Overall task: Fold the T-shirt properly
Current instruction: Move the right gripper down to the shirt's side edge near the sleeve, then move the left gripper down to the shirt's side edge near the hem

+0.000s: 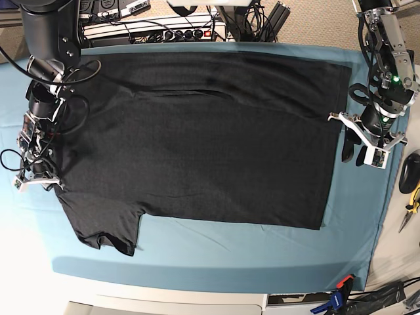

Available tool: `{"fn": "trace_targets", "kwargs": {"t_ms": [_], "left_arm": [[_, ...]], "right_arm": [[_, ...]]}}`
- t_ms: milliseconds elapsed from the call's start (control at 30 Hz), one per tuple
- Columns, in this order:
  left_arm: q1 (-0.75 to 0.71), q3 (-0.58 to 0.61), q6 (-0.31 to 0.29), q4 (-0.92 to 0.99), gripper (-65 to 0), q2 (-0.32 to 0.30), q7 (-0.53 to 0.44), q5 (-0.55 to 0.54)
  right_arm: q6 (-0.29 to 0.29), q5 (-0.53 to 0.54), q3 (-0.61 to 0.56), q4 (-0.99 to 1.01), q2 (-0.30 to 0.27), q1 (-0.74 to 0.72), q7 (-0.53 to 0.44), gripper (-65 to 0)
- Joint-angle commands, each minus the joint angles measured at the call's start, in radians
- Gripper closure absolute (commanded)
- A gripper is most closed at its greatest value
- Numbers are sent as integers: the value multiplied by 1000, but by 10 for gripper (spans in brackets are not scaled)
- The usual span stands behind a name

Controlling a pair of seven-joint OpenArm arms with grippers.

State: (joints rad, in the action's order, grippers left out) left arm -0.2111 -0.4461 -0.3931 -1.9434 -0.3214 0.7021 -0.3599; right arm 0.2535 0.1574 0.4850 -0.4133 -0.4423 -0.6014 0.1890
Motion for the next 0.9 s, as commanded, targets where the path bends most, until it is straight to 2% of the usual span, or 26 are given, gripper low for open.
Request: {"fn": "trace_targets", "kwargs": {"t_ms": [0, 67, 233, 367, 500, 700, 733, 867], "left_arm": [[4, -6, 0, -16, -211, -11, -22, -11], [3, -6, 0, -16, -211, -11, -22, -11], [4, -6, 0, -16, -211, -11, -23, -12], [3, -6, -19, -16, -211, -11, -22, -14], [4, -6, -23, -16, -211, -11, -22, -19], [4, -6, -23, -16, -211, -11, -22, -19], [3, -6, -23, -16, -211, -11, -21, -21], [4, -6, -23, -16, -211, -11, 0, -70]], "right_arm": [[-2, 9, 1, -17, -16, -27, -10, -245], [6, 60, 1, -17, -15, -25, 29, -245], [116, 203, 1, -17, -5, -18, 125, -245], [126, 213, 1, -17, 13, -13, 127, -245], [196, 214, 1, -17, 31, -14, 133, -245], [194, 212, 1, -17, 33, -14, 117, -244], [193, 212, 1, -17, 32, -14, 116, -233], [194, 155, 1, -17, 32, -13, 105, -91]]}}
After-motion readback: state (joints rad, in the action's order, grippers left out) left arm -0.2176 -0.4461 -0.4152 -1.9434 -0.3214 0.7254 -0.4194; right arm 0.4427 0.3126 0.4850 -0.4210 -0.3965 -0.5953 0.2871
